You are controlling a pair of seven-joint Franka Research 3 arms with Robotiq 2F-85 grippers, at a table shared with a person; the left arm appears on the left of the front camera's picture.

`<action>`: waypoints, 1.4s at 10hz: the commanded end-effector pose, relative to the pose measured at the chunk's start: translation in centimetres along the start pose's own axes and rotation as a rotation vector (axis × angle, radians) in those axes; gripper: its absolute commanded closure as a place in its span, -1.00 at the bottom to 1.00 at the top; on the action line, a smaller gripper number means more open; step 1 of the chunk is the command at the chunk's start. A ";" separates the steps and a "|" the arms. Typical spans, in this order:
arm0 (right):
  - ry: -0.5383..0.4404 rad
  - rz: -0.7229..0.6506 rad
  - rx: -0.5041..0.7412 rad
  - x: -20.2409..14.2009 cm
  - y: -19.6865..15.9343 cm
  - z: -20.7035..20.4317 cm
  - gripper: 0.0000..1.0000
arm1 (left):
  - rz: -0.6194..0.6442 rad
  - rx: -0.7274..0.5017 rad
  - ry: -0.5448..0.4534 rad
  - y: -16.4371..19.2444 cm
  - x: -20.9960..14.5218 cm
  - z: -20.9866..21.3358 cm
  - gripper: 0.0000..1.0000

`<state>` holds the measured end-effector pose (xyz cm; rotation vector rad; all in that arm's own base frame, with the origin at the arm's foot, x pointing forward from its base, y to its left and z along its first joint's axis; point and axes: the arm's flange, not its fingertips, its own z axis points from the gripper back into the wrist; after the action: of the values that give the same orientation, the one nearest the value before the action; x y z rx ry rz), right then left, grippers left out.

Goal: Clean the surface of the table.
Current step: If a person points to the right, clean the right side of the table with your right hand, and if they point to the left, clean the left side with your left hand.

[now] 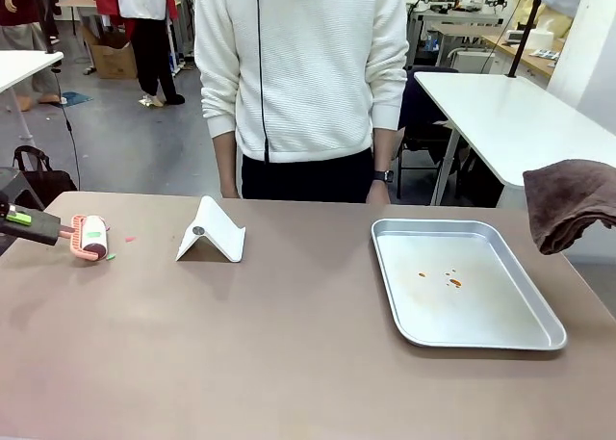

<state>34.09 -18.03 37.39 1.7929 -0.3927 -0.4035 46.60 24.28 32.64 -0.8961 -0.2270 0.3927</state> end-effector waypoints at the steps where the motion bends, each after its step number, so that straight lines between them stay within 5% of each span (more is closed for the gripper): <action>1: 0.012 0.004 0.007 -0.1 0.4 0.2 1.00 | 0.018 0.092 0.049 0.6 -0.3 -2.9 0.55; 10: 0.012 0.004 0.007 -0.1 0.4 0.2 1.00 | -0.068 0.095 0.160 -5.6 -0.2 -11.2 0.55; 14: 0.012 0.004 0.007 -0.1 0.4 0.2 1.00 | -0.115 -0.015 0.115 -7.2 -0.6 -8.5 0.55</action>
<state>34.09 -18.03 37.40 1.7930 -0.3928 -0.4030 52.17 13.76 33.46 -0.8882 -0.1571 0.2577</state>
